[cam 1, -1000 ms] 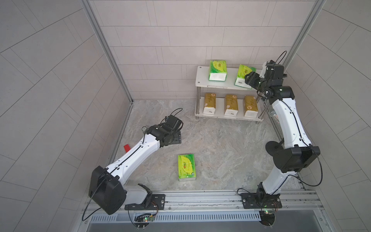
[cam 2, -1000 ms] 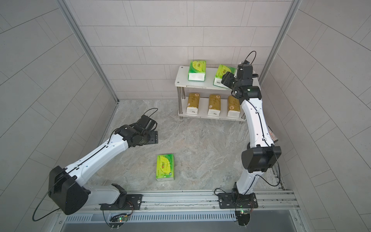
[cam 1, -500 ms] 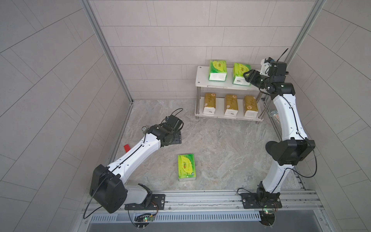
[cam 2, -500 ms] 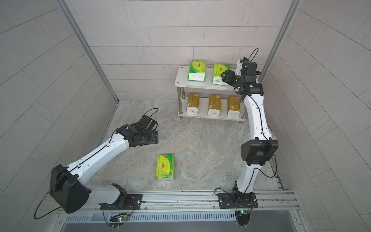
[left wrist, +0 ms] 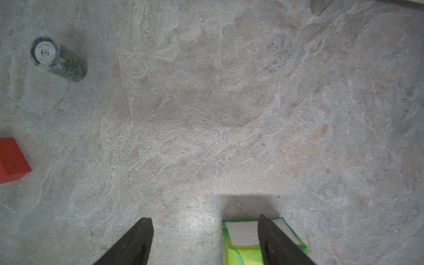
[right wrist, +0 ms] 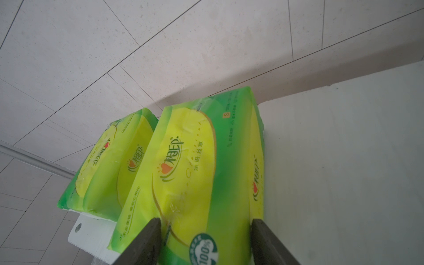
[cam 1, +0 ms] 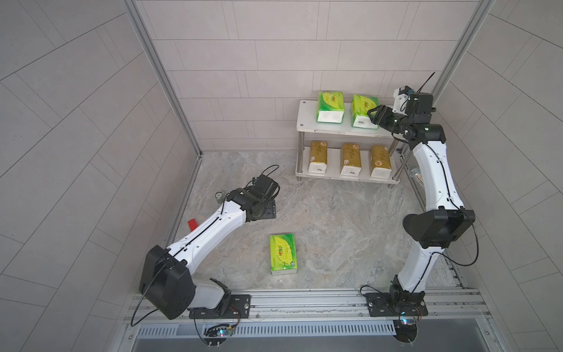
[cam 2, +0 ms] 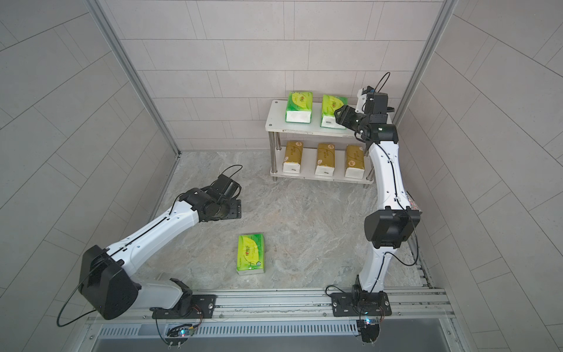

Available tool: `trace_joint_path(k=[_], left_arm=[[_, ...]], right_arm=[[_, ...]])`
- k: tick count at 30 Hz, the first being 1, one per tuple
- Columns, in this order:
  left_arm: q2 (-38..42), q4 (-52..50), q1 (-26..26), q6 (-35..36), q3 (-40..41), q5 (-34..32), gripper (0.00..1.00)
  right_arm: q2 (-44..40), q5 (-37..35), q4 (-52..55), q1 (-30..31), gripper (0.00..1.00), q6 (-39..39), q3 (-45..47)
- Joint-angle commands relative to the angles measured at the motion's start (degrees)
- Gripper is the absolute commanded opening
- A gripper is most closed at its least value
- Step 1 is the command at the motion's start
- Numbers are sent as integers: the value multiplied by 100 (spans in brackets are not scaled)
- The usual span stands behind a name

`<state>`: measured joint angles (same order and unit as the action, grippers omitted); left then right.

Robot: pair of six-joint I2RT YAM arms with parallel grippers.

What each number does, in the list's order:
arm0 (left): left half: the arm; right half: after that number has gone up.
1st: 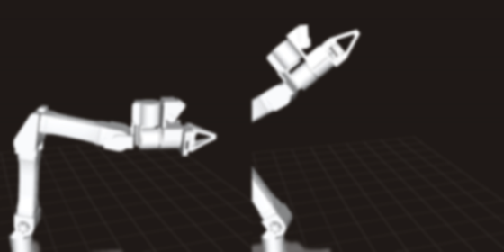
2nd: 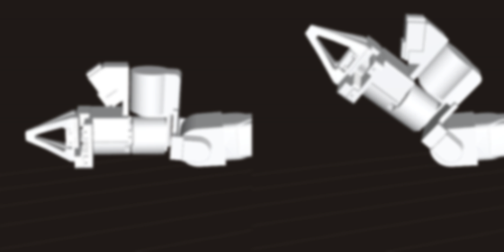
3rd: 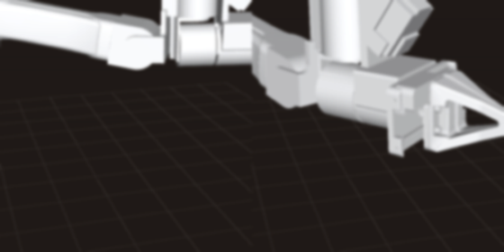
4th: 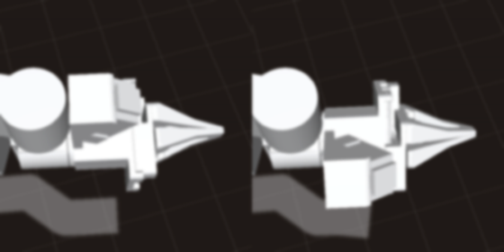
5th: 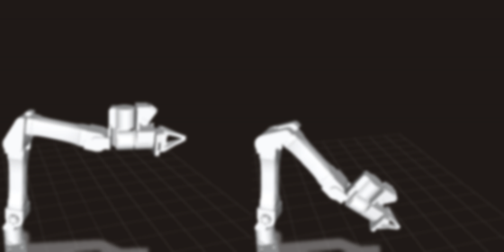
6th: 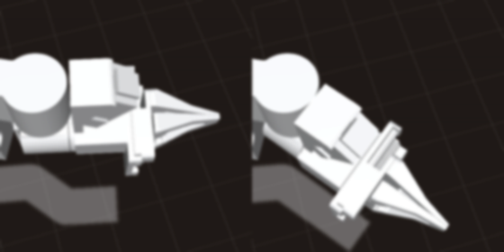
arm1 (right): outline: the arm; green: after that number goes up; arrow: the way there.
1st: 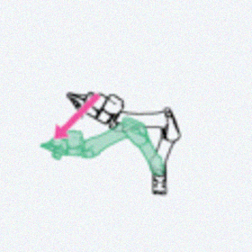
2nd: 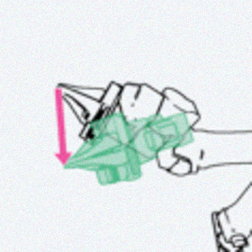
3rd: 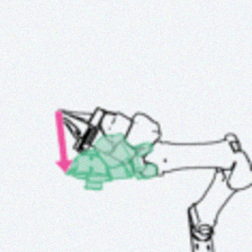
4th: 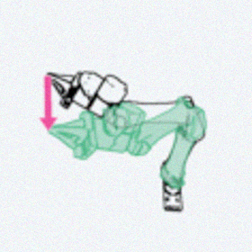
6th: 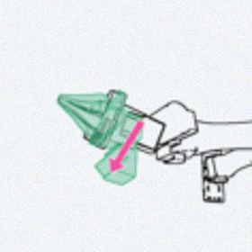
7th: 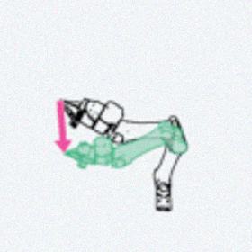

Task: Place the tissue boxes on the shelf by color
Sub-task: Place a box of tissues on the shelf.

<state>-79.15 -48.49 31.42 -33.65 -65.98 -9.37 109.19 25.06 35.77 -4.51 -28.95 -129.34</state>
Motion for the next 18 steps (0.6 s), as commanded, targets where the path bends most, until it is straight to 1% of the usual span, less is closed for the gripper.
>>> trace_joint_path(k=[1, 6, 18], left_arm=[[-81, -34, 22, -10, -193, -111, 80], [-146, -34, 30, -10, -240, -117, 80], [-239, -21, 29, -1, -267, -134, 80]], right_arm=[[173, -210, 188, -23, 66, -20, -13], [259, -273, 134, -28, 66, -56, -95], [371, -115, 70, -23, 67, -65, -109]])
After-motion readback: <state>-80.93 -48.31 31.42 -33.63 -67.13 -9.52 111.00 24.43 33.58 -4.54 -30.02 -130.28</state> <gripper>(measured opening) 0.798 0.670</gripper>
